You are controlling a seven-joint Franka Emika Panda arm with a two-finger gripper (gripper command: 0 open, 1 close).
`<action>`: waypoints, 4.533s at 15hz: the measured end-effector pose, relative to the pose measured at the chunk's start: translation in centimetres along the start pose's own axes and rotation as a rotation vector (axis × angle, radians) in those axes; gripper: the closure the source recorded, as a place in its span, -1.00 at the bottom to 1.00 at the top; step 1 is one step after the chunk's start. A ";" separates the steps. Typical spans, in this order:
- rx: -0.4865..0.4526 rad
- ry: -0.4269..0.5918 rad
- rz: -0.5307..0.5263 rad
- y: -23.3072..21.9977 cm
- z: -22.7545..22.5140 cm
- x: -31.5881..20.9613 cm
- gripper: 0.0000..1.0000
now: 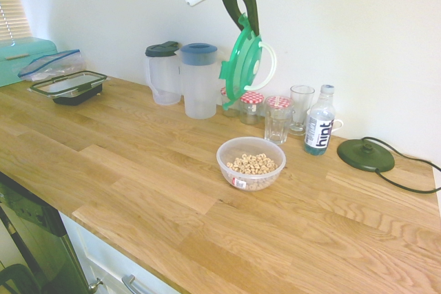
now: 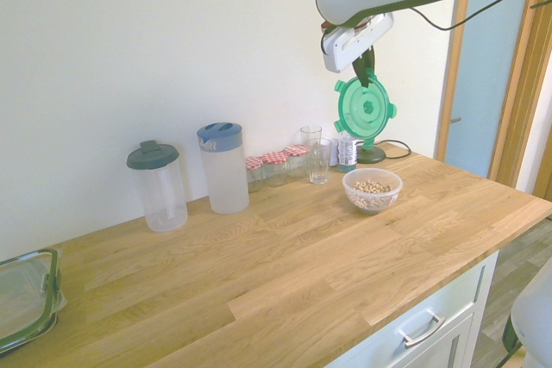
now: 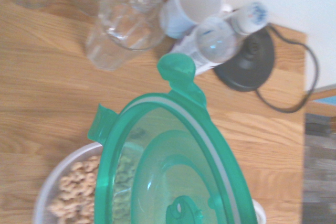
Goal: Cover the lid of food container
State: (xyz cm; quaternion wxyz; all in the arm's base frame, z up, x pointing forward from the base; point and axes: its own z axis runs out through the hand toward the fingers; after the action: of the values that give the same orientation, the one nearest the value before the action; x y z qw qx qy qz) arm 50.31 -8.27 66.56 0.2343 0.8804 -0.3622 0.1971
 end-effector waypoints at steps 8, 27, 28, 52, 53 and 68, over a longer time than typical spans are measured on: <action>-0.461 0.297 0.046 -4.2 9.1 -1.3 1.00; -0.854 0.497 -0.070 -16.3 18.3 -17.4 1.00; -0.857 0.498 -0.073 -16.7 18.6 -17.6 1.00; -0.881 0.524 -0.108 -18.9 20.8 -20.0 -1.00; -0.877 0.525 -0.109 -19.1 20.8 -20.1 -1.00; -0.616 0.062 -0.008 -22.2 16.8 -15.6 -1.00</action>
State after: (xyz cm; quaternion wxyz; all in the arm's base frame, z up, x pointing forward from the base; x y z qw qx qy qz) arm 59.18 4.82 38.92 0.5019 0.7629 -0.3942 0.1036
